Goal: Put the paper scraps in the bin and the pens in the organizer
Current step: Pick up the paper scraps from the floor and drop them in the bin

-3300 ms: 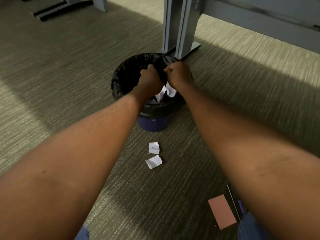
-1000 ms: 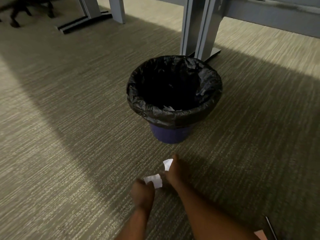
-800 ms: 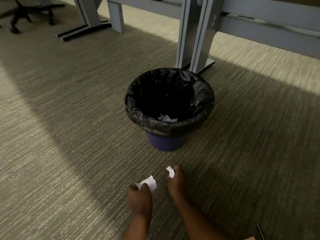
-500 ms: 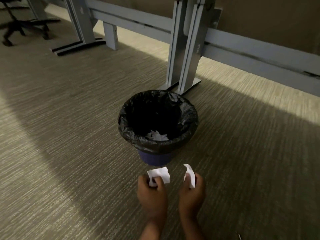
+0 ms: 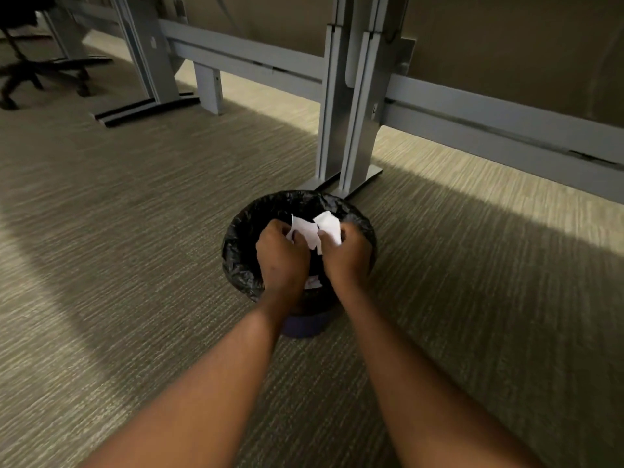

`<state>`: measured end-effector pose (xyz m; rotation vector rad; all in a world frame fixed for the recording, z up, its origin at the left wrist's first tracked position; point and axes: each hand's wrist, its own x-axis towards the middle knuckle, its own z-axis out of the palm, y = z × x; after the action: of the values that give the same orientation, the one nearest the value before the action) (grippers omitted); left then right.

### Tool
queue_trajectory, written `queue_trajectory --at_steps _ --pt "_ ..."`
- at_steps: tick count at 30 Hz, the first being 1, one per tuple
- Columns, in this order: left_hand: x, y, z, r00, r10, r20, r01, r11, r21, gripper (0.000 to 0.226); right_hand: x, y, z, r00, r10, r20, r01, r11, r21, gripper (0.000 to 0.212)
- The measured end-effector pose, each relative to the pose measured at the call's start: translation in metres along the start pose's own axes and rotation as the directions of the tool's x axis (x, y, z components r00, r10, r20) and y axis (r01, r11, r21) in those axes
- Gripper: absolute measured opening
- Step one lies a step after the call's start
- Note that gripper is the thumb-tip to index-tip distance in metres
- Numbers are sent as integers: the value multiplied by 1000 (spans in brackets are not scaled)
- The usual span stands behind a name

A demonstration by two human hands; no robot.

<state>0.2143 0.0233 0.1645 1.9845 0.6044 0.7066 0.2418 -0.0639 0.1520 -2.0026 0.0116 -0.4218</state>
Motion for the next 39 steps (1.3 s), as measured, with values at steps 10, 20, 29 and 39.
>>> queue_trajectory --at_steps 10,20,29,39 --pt "-2 -21 12 975 -56 214 28 991 134 22 14 45 5 996 47 77 -35 988 -151 19" --pt "-39 -28 32 960 124 252 -163 977 140 10 -6 84 -32 999 54 -9 -54 998 -15 16" --pt "-79 -23 36 871 403 282 -464 863 200 14 -31 113 -59 996 87 15 -85 988 -127 16" --pt "-165 -60 58 822 386 418 -498 844 199 11 -75 165 -96 982 179 65 -150 939 -308 22"
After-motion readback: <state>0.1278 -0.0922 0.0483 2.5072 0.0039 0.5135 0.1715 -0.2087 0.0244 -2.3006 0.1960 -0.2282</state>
